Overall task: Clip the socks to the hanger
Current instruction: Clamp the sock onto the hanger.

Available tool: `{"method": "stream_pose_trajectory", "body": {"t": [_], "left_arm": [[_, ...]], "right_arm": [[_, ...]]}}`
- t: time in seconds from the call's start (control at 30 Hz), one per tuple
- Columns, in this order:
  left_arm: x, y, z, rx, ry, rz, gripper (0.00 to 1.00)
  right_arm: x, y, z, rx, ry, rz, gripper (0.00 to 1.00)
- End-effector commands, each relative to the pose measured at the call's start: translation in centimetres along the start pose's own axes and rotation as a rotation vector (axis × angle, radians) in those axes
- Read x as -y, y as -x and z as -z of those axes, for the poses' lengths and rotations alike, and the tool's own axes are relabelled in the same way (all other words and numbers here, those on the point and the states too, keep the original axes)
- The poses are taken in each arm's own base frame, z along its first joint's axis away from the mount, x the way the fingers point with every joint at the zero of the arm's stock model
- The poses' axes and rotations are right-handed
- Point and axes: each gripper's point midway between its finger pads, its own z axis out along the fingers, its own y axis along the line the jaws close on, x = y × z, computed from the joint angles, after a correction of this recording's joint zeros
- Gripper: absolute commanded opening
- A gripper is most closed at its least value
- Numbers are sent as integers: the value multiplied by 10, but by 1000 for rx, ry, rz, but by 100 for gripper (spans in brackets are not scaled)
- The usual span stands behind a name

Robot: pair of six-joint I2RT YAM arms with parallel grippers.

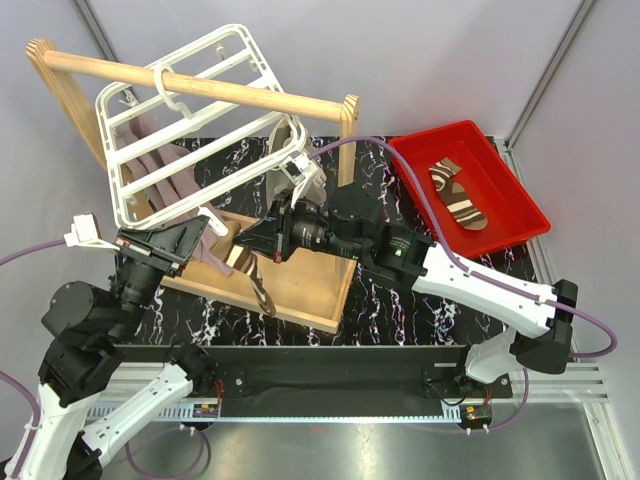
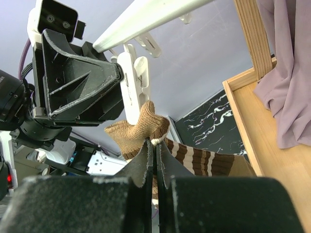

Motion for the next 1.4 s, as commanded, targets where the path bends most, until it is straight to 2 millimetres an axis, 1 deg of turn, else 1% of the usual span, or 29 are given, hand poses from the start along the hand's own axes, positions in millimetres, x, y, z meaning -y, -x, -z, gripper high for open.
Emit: {"method": "stream_pose_trajectory", "body": {"t": [0.0,0.3,0.37,0.53,0.73,0.77,0.8,0.9,1.0,1.07,1.13,1.17,1.33,1.37], "left_arm": [[9,-5,-3,-29,-31,3,0],[9,-7,-6,-35,-33,7,0],[10,-6,-6,-34,-32,5,0],[10,-6,-6,-36,-35,3,0],[11,-7,-5,-38,-36,4,0],[10,-7,-6,-40,-34,3,0],[10,-7,-6,-39,-35,5,0],[9,-9,-7,-45,-31,7,0],[9,-9,-6,-46,-32,7,0],[9,-9,-6,-44,-32,7,0],[9,-9,-6,-47,-34,9,0],[9,-9,-6,-47,-34,9,0],[10,-9,-6,-47,-36,10,0],[9,-9,-6,-47,-34,9,0]], "right_arm": [[-5,11,-3,36,34,-6,0],[0,11,-1,40,21,-7,0],[3,8,-1,30,11,-10,0],[-2,14,1,47,29,-11,0],[2,11,-1,40,21,-14,0],[0,10,0,33,30,-19,0],[-7,19,0,67,58,-15,0],[-15,26,2,80,79,-12,0],[-19,30,6,88,92,-7,0],[-13,30,5,89,57,1,0],[3,20,3,50,-13,8,0],[2,22,3,56,-13,10,0],[13,25,5,63,-83,19,0],[14,30,9,82,-97,22,0]]}}
